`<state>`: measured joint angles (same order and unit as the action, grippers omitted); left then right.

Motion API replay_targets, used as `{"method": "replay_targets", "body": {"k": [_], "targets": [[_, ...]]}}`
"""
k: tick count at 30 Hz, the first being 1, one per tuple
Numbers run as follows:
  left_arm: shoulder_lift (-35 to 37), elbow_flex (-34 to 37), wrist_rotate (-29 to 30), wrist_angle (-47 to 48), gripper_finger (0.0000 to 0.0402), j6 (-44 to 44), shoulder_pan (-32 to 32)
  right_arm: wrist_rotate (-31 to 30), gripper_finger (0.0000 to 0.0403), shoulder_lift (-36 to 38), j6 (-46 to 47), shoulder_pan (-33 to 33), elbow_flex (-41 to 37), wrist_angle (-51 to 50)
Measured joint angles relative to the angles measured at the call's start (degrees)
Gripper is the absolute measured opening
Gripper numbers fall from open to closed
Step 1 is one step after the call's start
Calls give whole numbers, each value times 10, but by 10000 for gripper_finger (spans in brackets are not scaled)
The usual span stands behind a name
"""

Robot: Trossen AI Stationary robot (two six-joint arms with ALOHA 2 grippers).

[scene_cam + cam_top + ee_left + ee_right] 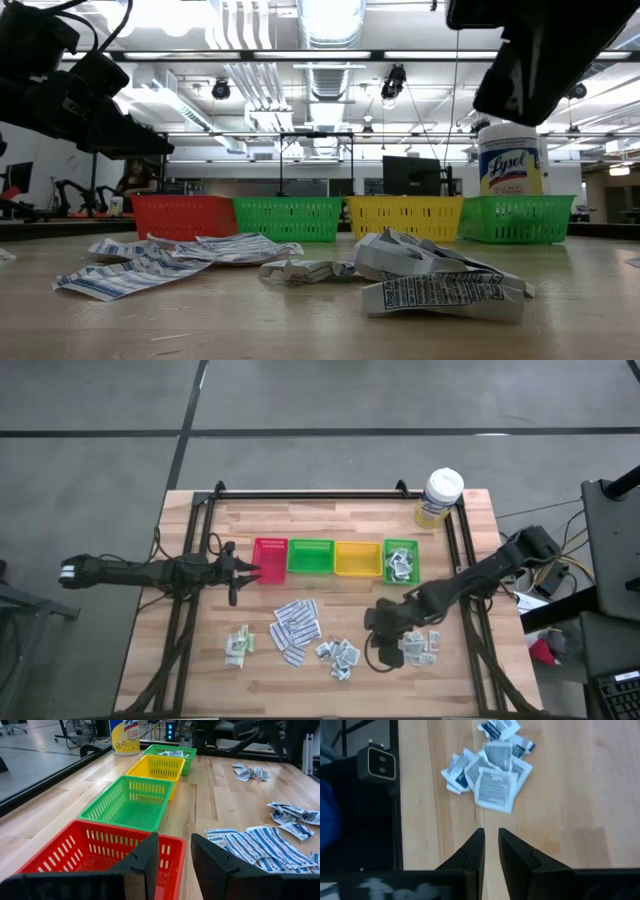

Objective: Pick & Place First Aid Supplies
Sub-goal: Put the blue alcohol pad into the right green bin

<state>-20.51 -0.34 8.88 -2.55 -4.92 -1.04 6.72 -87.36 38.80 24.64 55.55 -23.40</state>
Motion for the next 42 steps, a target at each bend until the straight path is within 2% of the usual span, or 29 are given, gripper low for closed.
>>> {"method": "replay_targets", "body": {"k": [5,12,17,21,25,30,42], "targets": [[0,0,0,0,113,0,0,0,52,-38,-13,2,22,15],[0,0,0,0,113,0,0,8,52,-120,-110,23,98,10],[0,0,0,0,113,0,0,4,52,-194,-142,34,181,-69],[0,0,0,0,113,0,0,-26,52,-238,-140,34,241,-138],[0,0,0,0,113,0,0,-33,52,-272,-140,33,281,-154],[0,0,0,0,113,0,0,-34,60,-285,-136,34,308,-155],[0,0,0,0,113,0,0,-46,107,-284,-89,34,306,-153]]}}
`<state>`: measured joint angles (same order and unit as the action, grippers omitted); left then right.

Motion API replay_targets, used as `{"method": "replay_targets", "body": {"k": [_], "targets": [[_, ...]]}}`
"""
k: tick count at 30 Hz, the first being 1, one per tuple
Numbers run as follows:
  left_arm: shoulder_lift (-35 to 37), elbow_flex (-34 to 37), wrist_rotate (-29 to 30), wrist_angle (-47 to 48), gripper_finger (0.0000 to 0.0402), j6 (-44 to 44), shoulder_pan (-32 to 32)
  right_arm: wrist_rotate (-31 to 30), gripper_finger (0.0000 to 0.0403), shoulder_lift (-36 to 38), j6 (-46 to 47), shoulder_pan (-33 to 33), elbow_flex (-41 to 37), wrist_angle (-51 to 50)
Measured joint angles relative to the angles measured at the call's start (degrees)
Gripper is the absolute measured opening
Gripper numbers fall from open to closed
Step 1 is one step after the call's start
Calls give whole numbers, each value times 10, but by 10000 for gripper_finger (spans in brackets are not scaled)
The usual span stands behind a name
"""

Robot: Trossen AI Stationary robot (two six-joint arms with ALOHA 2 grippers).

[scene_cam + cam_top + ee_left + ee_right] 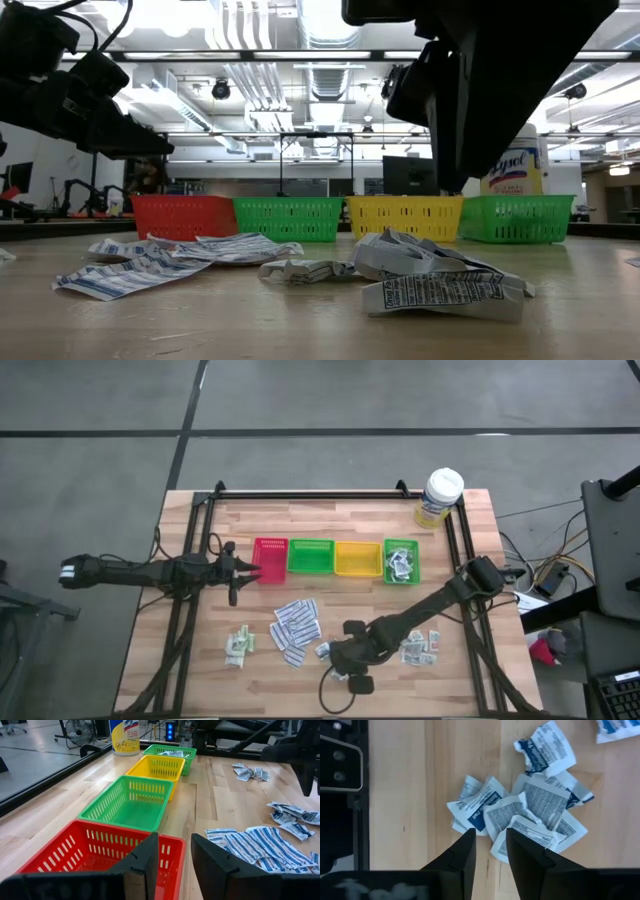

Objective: Pick & Place First Aid Supplies
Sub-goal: Put the blue alcohol pad into the right green bin

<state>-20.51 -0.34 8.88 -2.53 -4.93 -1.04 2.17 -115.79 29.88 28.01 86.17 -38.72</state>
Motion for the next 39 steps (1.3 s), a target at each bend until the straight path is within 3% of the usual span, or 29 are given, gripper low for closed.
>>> {"method": "replay_targets", "body": {"k": [14,39], "targets": [[0,0,0,0,113,0,0,-25,113,-28,100,0,0,-4],[0,0,0,0,113,0,0,-55,93,-51,165,0,1,-1]]}}
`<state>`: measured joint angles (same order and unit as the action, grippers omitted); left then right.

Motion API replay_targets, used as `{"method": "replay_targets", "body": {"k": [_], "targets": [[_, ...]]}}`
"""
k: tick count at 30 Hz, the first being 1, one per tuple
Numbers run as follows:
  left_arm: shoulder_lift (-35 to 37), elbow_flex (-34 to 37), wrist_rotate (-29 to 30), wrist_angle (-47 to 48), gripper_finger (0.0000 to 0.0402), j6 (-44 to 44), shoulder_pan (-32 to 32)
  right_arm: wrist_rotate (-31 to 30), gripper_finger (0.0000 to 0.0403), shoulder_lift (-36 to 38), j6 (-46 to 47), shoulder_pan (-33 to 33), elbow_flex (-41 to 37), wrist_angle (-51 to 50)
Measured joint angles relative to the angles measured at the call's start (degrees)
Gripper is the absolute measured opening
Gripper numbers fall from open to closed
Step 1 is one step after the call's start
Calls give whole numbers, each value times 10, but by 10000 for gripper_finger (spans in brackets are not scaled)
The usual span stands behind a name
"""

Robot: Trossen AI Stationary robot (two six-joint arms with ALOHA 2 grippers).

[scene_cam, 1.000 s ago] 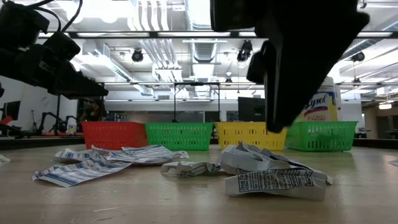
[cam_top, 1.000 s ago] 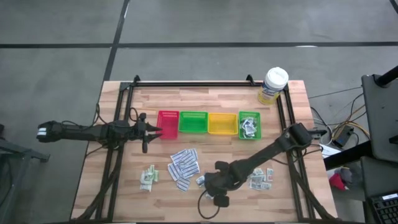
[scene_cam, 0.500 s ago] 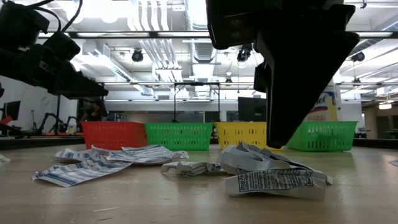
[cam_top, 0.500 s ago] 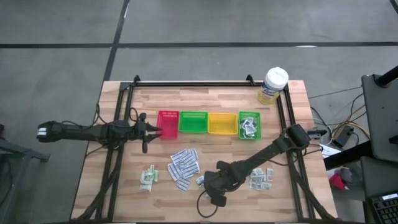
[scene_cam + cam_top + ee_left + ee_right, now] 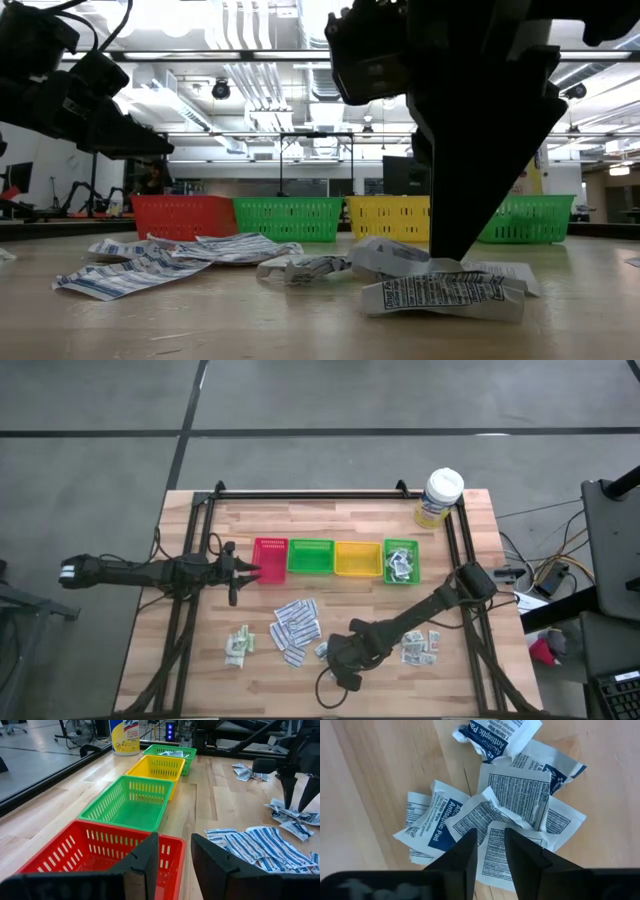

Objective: Pick & Place First Aid Supplies
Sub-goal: Put the blue alcohol pad into the right green bin

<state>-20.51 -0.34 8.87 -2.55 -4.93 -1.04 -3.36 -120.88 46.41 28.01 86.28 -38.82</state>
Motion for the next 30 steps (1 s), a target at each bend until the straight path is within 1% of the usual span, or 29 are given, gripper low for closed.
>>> {"method": "replay_targets", "body": {"k": [7,15,20,27,30], "targets": [[0,0,0,0,113,0,0,-11,82,0,11,1,0,-33],[0,0,0,0,113,0,0,-14,62,0,11,1,0,-32],[0,0,0,0,113,0,0,-26,45,0,10,1,0,-32],[0,0,0,0,113,-8,0,-28,15,0,-1,1,0,-32],[0,0,0,0,113,-9,0,-28,9,0,-1,1,0,-33]]}}
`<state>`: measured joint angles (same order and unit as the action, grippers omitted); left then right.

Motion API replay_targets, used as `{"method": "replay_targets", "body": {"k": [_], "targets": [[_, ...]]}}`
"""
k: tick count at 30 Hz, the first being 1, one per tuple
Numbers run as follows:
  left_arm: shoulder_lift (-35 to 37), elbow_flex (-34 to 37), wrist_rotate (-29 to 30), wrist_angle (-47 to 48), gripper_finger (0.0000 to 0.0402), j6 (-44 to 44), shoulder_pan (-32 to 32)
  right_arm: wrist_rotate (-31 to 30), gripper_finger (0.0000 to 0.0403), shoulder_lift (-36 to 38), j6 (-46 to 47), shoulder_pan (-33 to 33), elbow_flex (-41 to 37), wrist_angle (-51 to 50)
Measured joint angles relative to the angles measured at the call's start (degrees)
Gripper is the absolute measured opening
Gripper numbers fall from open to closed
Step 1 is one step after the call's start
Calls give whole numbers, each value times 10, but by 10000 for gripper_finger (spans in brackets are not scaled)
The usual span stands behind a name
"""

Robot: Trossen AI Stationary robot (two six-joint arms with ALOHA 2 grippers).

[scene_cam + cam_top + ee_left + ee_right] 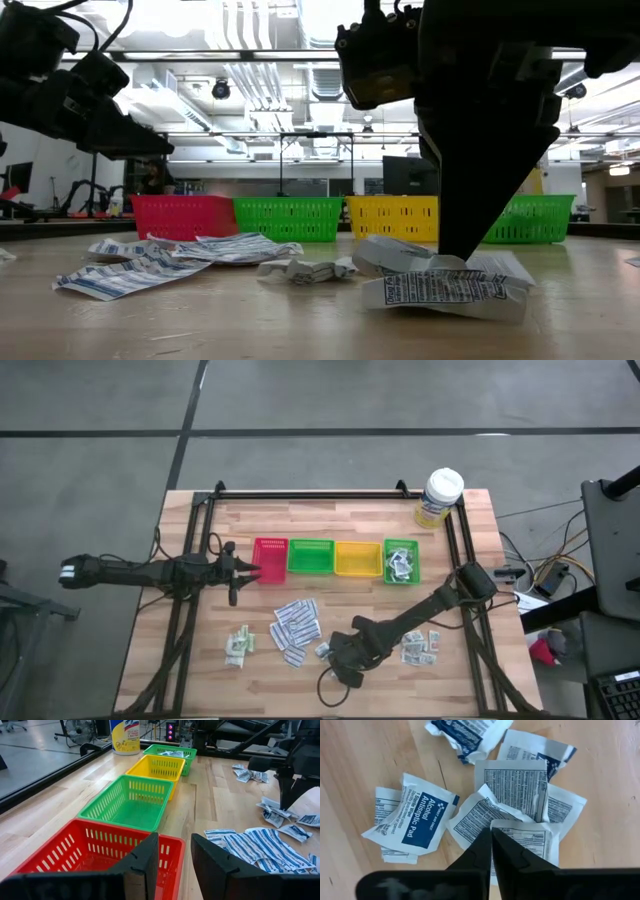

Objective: Pick & Place First Aid Supplies
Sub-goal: Put the blue alcohol pad into the right green bin

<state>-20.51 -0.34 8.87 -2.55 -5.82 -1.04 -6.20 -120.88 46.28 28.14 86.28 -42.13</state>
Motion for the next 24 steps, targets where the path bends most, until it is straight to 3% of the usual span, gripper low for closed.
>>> {"method": "replay_targets", "body": {"k": [14,19,24], "targets": [[0,0,0,0,113,0,0,2,8,4,-15,0,63,-85],[0,0,0,0,113,0,0,-5,8,5,-28,1,112,-161],[0,0,0,0,113,0,0,-49,8,5,-29,1,163,-276]]}}
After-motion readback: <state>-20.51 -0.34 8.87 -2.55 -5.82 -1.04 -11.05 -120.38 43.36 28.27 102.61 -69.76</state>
